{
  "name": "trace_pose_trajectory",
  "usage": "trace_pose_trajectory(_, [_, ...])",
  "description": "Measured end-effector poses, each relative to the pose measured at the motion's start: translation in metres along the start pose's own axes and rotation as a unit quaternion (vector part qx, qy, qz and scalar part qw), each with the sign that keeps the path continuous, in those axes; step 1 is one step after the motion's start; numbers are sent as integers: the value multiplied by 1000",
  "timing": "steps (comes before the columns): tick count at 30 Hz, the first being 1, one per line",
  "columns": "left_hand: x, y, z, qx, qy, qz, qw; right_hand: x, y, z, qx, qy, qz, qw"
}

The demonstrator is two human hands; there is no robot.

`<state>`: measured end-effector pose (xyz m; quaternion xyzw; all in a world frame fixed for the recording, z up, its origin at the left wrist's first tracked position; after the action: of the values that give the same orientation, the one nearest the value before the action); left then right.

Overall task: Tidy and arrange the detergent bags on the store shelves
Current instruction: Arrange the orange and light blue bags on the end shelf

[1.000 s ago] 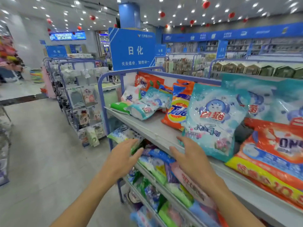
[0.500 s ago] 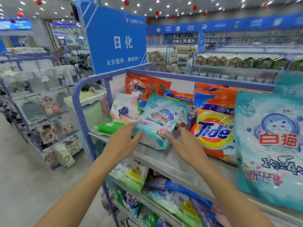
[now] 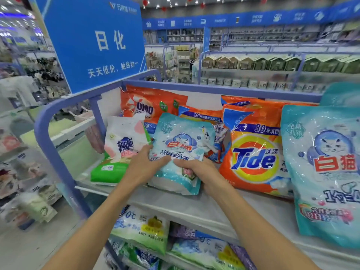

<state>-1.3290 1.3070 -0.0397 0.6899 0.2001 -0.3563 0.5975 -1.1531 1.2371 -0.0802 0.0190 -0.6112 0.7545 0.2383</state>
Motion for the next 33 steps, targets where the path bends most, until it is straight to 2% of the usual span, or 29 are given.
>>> trace_pose_trajectory(4, [-12, -13, -3, -33, -10, 147, 989, 9, -6, 14, -40, -17, -29, 999])
trace_pose_trajectory(7, [-19, -2, 8, -16, -36, 237, 971, 17, -15, 39, -73, -35, -18, 997])
trace_pose_trajectory(9, [-24, 4, 20, -3, -22, 272, 962, 17, -19, 53, -94, -42, -16, 995])
trace_pose_trajectory(12, [-16, 19, 33, 12, -9, 326, 945, -5, -26, 69, -115, -5, -26, 993])
trace_pose_trajectory(15, [8, 51, 42, 39, -29, 370, 928, -43, -49, 90, -159, 44, -42, 985])
trace_pose_trajectory(21, [75, 124, 69, 64, -75, 419, 903, -134, -79, 128, -201, 146, -95, 964])
trace_pose_trajectory(24, [110, 153, 75, 49, -94, 445, 889, -183, -87, 133, -188, 217, -65, 956])
trace_pose_trajectory(26, [125, 165, 73, 15, -77, 461, 884, -202, -90, 133, -161, 213, -27, 963])
trace_pose_trajectory(29, [136, 174, 71, -16, -44, 442, 896, -214, -96, 142, -152, 171, 56, 972])
trace_pose_trajectory(33, [138, 177, 75, -7, -7, 367, 930, -240, -111, 165, -201, 178, 155, 951])
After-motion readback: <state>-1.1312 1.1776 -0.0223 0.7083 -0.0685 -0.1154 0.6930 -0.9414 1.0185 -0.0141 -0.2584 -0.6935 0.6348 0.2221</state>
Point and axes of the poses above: each hand's wrist, its own z-axis away from the middle knuckle, its own x-axis out of the palm, y = z × x, the point moved 10 cm from there along -z, towards the middle knuckle, and after that the axes turned 12 degrees about -z, right-handed, at the moved point
